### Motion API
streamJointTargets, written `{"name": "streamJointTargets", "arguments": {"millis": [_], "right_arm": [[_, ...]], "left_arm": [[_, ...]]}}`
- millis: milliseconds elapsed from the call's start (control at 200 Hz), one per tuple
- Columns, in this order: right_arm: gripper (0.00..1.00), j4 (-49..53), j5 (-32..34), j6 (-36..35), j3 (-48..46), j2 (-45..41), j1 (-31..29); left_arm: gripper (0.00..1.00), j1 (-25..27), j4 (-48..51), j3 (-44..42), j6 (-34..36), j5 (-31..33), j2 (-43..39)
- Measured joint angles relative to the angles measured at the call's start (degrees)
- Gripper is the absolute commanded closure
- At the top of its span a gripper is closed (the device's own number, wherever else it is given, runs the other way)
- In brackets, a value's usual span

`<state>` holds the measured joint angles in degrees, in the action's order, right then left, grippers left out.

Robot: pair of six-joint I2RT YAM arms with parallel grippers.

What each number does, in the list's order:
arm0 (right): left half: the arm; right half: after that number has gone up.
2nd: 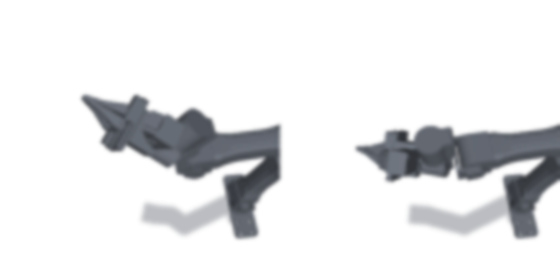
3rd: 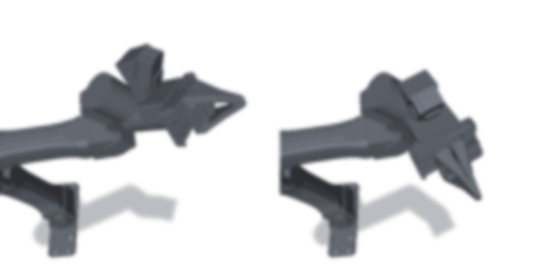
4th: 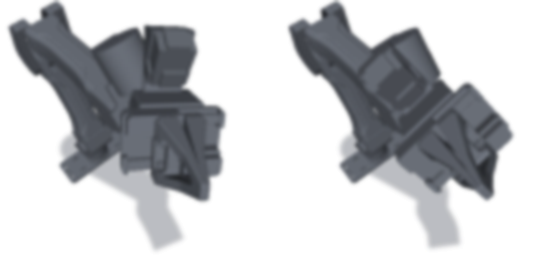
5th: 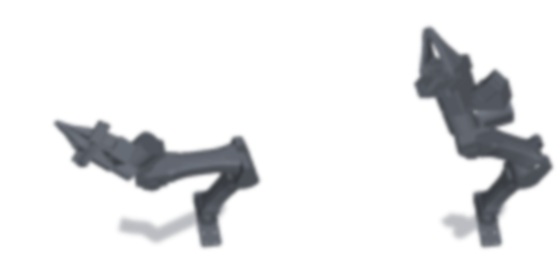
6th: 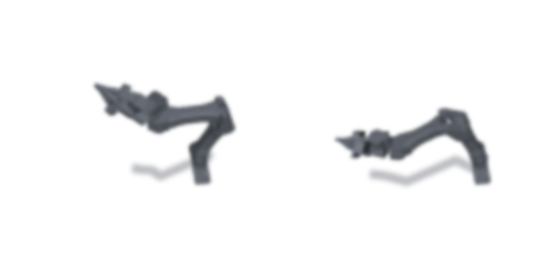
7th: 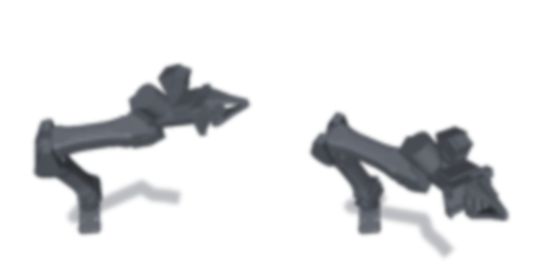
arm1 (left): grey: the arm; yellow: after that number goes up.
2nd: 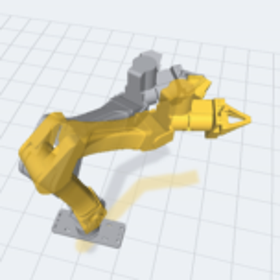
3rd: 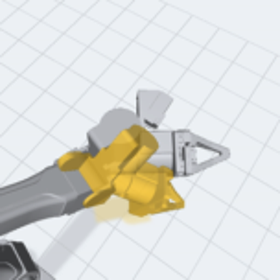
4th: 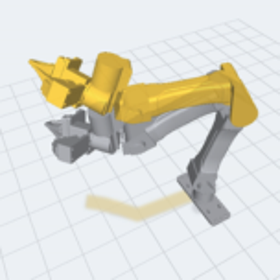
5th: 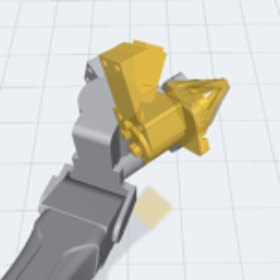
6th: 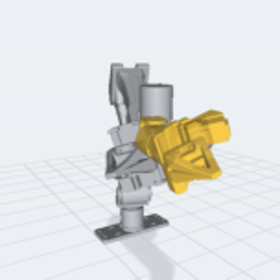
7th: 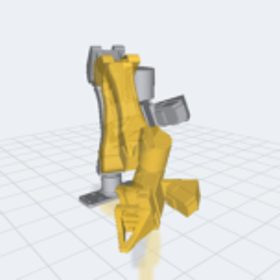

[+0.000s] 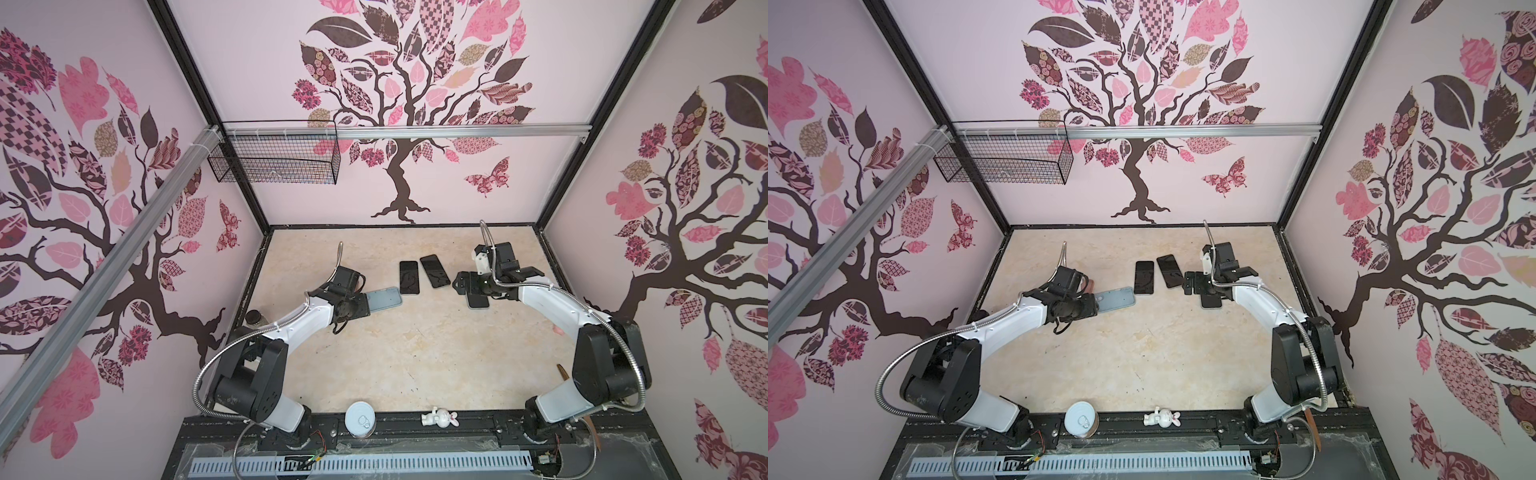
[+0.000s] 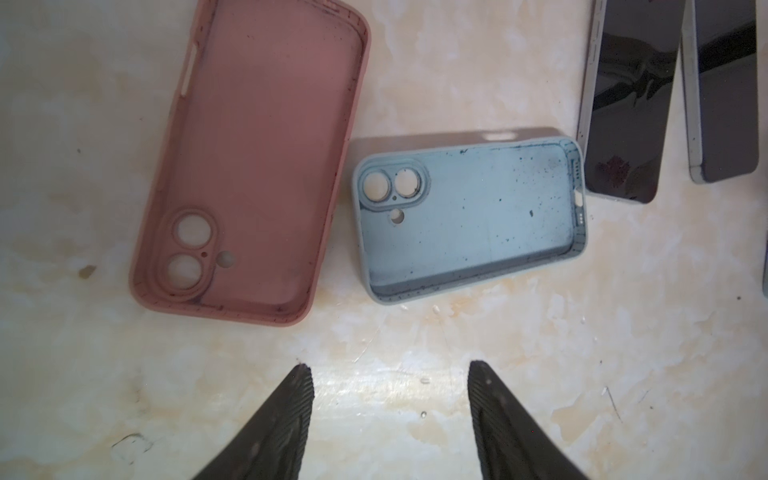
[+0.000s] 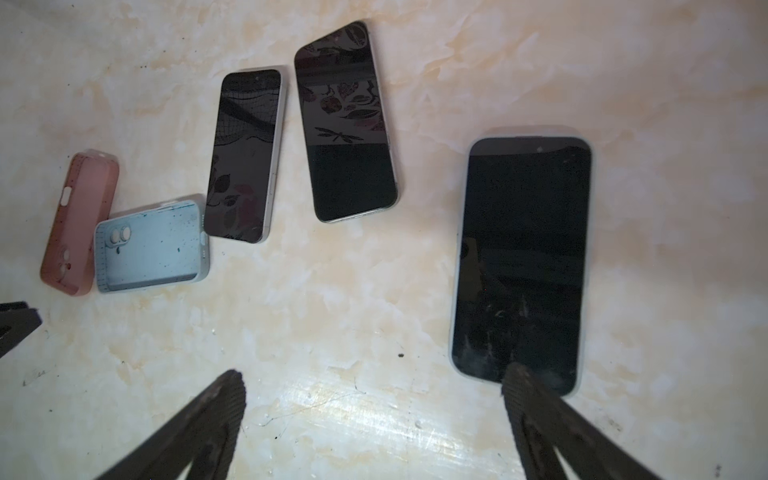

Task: Put the phone into the phone case
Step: 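Lower the cased phone onto the table and open the right gripper, then grasp the light-blue case's edge with the left gripper while the right arm draws back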

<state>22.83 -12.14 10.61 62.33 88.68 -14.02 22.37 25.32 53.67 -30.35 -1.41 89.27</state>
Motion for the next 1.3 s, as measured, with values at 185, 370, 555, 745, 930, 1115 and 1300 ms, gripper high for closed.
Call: {"name": "streamJointTargets", "arguments": {"millis": [185,370,555,745,930,1115,1300], "right_arm": [[0.01,2.8,-0.3,-0.8,2.8,-0.9,-3.5],[0.00,5.2,-1.0,-1.0,4.0,-4.0,-7.0],[0.00,6.1,-2.1,-0.9,3.5,-7.3,-7.5],[0.00,6.3,-2.7,-1.2,2.8,-8.0,-7.5],[0.00,6.5,-3.1,-1.6,1.8,-8.0,-7.5],[0.00,6.7,-3.1,-1.6,1.4,-8.0,-7.5],[0.00,6.7,-3.1,-1.8,1.3,-8.0,-7.5]], "left_arm": [[0.48,0.0,-0.2,2.7,0.5,0.3,4.1],[0.51,0.0,0.2,4.9,0.8,1.2,8.2],[0.57,0.0,1.1,7.5,0.8,2.1,11.3],[0.64,0.0,1.4,8.7,0.8,2.8,13.5],[0.67,0.0,1.9,9.8,0.8,4.5,15.6],[0.77,0.0,2.5,10.0,0.7,5.7,15.8],[0.88,0.0,2.6,10.0,0.9,5.9,16.0]]}}
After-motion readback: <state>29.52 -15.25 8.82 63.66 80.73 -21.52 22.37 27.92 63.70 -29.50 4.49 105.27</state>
